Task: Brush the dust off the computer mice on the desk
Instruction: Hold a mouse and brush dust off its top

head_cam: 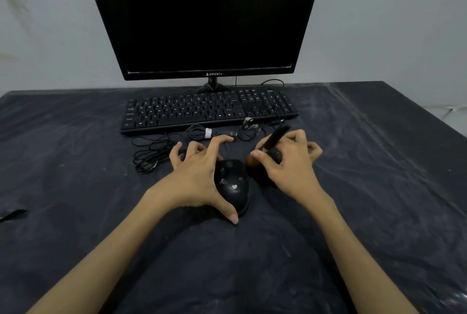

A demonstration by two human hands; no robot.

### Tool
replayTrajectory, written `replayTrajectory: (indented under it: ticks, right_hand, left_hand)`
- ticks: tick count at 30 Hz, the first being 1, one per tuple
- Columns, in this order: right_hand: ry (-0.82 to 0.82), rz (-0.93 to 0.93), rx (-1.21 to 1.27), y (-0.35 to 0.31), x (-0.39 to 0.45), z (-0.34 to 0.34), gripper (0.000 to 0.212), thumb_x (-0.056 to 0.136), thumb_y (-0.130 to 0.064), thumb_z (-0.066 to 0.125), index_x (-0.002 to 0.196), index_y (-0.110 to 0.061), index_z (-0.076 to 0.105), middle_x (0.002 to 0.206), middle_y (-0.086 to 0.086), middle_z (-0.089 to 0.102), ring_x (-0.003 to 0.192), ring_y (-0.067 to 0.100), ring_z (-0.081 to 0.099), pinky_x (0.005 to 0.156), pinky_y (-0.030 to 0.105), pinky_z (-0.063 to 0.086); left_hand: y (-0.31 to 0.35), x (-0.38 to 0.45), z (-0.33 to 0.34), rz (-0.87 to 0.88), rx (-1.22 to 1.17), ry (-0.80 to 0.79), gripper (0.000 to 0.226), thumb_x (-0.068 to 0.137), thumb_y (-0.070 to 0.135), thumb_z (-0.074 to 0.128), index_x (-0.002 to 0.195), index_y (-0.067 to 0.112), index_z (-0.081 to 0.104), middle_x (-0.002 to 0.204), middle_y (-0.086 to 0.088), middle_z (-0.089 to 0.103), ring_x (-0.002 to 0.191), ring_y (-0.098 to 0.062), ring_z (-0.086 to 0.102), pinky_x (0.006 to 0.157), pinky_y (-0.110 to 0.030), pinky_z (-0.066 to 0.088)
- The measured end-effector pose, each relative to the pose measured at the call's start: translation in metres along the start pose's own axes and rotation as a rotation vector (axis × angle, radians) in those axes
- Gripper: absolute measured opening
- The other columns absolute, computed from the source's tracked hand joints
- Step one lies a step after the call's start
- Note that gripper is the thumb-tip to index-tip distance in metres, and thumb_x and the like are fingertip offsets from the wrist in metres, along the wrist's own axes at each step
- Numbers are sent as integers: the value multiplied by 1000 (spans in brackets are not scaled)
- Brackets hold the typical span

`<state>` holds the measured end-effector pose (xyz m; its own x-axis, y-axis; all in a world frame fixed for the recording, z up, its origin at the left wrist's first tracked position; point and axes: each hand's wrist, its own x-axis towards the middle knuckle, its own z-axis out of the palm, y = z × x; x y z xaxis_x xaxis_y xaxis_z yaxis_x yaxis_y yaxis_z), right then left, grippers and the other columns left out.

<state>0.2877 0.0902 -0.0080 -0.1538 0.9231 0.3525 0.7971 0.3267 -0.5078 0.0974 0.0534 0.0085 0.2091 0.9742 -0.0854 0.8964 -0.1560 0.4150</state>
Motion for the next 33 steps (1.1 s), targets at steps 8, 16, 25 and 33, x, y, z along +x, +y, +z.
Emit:
replayTrajectory:
  ticks: [8,16,25,33]
  right_hand:
    - [-98,24,91,-4,-5,0,7,86,-45,62,86,-38,65,97,-22,55,103,-5,24,100,35,17]
    - [-117,43,120,-5,-6,8,9,85,-51,60,80,-43,61,104,-15,56,114,3,33,81,23,11]
    - [-92,46,240,-10,2,3,3,86,-42,64,85,-39,65,101,-19,61,111,0,35,91,30,16]
    - [-324,-7,343,12,-19,-13,17,74,-58,61,83,-45,66,106,-23,55,120,12,41,111,42,26]
  left_hand:
    - [-1,-1,0,-14,-27,-3,130,30,69,82,132,48,5,122,14,52,131,-10,19,111,-48,-12]
    - [-1,-2,1,-21,-20,2,130,30,69,82,132,48,4,125,13,52,130,-9,18,110,-48,-11]
    - [0,-3,1,-30,-11,5,130,31,69,81,133,48,4,127,12,54,132,-11,17,111,-49,-10]
    - [-1,-3,1,-30,-11,10,131,30,69,81,133,47,3,129,14,52,131,-9,17,111,-49,-10]
